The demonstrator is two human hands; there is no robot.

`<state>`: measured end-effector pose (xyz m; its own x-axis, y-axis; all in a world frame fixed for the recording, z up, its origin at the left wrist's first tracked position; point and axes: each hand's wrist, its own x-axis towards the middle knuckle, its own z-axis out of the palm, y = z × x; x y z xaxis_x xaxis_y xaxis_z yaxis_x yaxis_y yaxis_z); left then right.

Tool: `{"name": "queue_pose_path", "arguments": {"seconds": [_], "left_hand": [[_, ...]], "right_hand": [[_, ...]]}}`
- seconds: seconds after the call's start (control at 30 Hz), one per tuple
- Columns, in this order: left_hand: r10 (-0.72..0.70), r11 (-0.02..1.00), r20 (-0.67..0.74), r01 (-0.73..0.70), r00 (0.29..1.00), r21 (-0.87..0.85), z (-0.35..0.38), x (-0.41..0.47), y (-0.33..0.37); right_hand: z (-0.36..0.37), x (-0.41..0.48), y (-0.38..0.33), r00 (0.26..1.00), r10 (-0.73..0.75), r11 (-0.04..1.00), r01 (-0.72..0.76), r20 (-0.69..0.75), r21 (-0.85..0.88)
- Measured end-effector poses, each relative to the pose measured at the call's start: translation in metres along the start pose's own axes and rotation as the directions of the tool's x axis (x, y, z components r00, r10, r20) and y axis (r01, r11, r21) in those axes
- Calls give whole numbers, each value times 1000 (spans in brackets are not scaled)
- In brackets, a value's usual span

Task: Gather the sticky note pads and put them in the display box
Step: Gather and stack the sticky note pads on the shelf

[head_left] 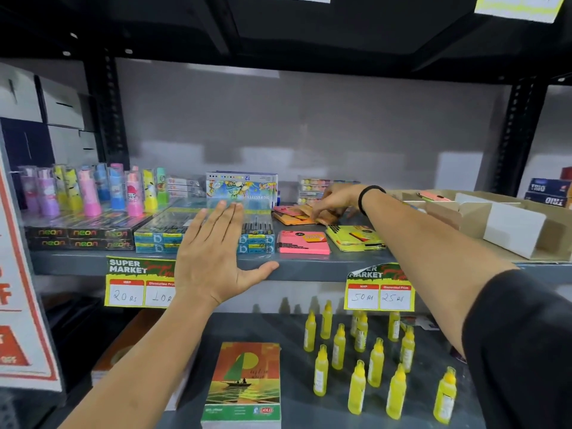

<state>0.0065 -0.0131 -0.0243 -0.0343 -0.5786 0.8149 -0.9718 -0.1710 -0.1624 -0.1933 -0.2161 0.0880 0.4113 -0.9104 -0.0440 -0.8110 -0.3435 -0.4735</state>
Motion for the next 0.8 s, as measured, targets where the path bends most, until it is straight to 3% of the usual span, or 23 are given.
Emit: {"name": "queue_pose_path", "arguments": {"seconds": [0.07, 0.17, 0.27, 0.6, 0.8], "left_hand": [[-2, 1000, -7, 2, 1000, 1, 0, 0, 0], [-2, 1000, -10, 2, 1000, 13, 0, 1, 1], [1, 1000, 7, -1, 1000, 13, -1, 0, 0], [-5, 1000, 9, 5, 1000, 10, 0, 0, 1], [-6, 1000, -4, 6, 1000, 19, 0, 0, 1]], "right_hand": [[-5, -1, 1, 984, 4, 1000, -7, -180, -12], [-13, -7, 1, 905, -17, 945, -124, -424, -303], [-14, -12, 3, 919, 66, 913, -213, -389, -348], [4, -8, 10, 935, 137, 858, -277, -327, -432], [5, -2, -3, 919, 30, 896, -200, -394, -397]]}}
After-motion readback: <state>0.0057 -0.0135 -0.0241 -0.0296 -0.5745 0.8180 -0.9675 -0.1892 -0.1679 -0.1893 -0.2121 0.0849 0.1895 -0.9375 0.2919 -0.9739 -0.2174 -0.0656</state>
